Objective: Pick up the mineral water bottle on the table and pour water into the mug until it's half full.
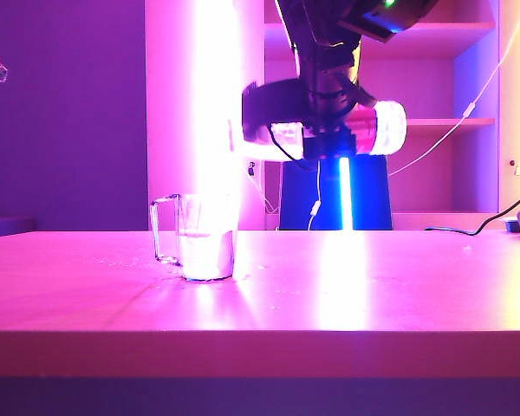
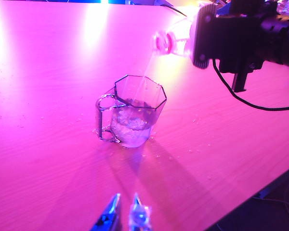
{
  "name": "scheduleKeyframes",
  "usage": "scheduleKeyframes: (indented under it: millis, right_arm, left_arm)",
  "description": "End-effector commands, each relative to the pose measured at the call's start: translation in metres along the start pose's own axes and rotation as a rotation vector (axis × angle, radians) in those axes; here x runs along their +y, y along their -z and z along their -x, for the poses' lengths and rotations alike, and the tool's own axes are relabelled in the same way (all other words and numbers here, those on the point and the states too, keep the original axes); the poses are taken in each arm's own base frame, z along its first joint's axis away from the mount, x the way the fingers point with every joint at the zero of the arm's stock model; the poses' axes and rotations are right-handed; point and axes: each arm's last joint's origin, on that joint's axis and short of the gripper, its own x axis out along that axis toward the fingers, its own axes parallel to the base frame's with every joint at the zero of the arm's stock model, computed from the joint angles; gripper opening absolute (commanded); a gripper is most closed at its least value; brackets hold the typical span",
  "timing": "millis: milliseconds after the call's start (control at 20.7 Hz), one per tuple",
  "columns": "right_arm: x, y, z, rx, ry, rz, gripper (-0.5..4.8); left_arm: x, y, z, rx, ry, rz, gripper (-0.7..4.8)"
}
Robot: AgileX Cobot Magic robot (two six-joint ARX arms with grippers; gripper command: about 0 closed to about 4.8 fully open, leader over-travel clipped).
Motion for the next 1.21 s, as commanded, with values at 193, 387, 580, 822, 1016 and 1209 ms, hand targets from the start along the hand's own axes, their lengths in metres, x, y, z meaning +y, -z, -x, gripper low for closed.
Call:
scheduleKeyframes:
  millis: [193, 387, 580, 822, 1016, 1209]
  right_arm:
    - [-0.001, 0.010, -0.001, -0.069, -0.074, -0.977, 2.42]
    - [0.028, 0.039, -0.010, -0.199, -0.174, -1.352, 2.42]
    - [0.069, 0.072, -0.012, -0.500, -0.185, -1.559, 2.42]
    - [0.103, 0.084, -0.016, -0.510, -0.259, -1.534, 3.67]
    - [0.107, 0.085, -0.015, -0.493, -0.271, -1.524, 4.79]
    - [0.106, 0.087, -0.011, -0.494, -0.270, -1.525, 4.79]
  left_arm:
    - [0.000, -0.002, 0.000, -0.009, 0.003, -0.012, 0.28]
    - [0.000, -0.002, 0.000, -0.009, 0.004, -0.012, 0.28]
    - [0.000, -0.002, 0.001, -0.009, 0.003, -0.012, 0.28]
    - [0.000, -0.002, 0.000, -0.008, 0.001, -0.012, 0.28]
    - [0.000, -0.002, 0.000, -0.009, 0.003, -0.012, 0.28]
    - [0.000, -0.002, 0.000, -0.009, 0.003, -0.012, 0.28]
